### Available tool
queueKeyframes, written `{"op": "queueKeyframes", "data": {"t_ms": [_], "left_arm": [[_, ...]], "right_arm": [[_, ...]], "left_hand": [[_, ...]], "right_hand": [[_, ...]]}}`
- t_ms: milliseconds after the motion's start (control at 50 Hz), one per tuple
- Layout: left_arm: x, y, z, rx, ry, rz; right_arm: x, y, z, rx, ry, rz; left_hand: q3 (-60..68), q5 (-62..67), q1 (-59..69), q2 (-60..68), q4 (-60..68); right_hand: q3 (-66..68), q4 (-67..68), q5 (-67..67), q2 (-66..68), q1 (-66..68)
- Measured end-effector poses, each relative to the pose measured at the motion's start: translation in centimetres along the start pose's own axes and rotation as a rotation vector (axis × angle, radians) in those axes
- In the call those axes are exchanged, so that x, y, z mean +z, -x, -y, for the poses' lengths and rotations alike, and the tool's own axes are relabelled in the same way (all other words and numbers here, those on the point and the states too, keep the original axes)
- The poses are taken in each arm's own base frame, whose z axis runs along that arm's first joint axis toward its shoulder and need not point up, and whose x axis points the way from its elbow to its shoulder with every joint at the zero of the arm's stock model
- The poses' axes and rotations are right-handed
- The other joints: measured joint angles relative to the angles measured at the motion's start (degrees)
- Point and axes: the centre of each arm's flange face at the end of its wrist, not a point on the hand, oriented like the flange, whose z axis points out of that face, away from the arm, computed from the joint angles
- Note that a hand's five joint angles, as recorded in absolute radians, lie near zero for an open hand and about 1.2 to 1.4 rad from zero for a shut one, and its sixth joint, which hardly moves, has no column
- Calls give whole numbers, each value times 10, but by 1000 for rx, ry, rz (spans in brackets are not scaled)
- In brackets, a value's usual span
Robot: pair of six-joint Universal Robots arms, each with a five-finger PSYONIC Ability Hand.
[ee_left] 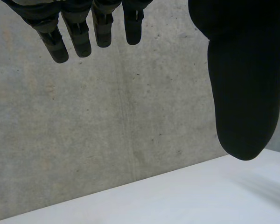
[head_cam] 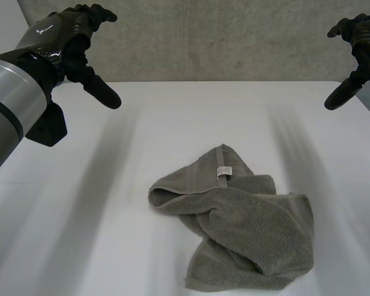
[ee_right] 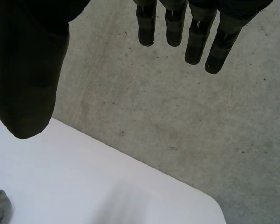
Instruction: Fold the laundry
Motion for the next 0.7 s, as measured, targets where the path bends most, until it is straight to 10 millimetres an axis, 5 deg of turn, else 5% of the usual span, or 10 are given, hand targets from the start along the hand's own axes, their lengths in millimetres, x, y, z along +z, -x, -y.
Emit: {"op": "queueKeyframes", "data": {"t_ms": [440, 560, 700], "left_arm": [[5, 2, -10, 70, 24, 6], [11, 2, -31, 223, 90, -7], [23, 0, -80, 397, 244, -64]], "right_arm": [[2, 1, -1, -146, -7, 21], [0, 8, -15, -271, 65, 91], [-12, 22, -48, -387, 273, 274]], "left_hand": [[0, 0, 0, 0, 0], [0, 0, 0, 0, 0], [1, 0, 0, 1, 1]], "right_hand": [[0, 0, 0, 0, 0], [0, 0, 0, 0, 0], [0, 0, 0, 0, 0]]}}
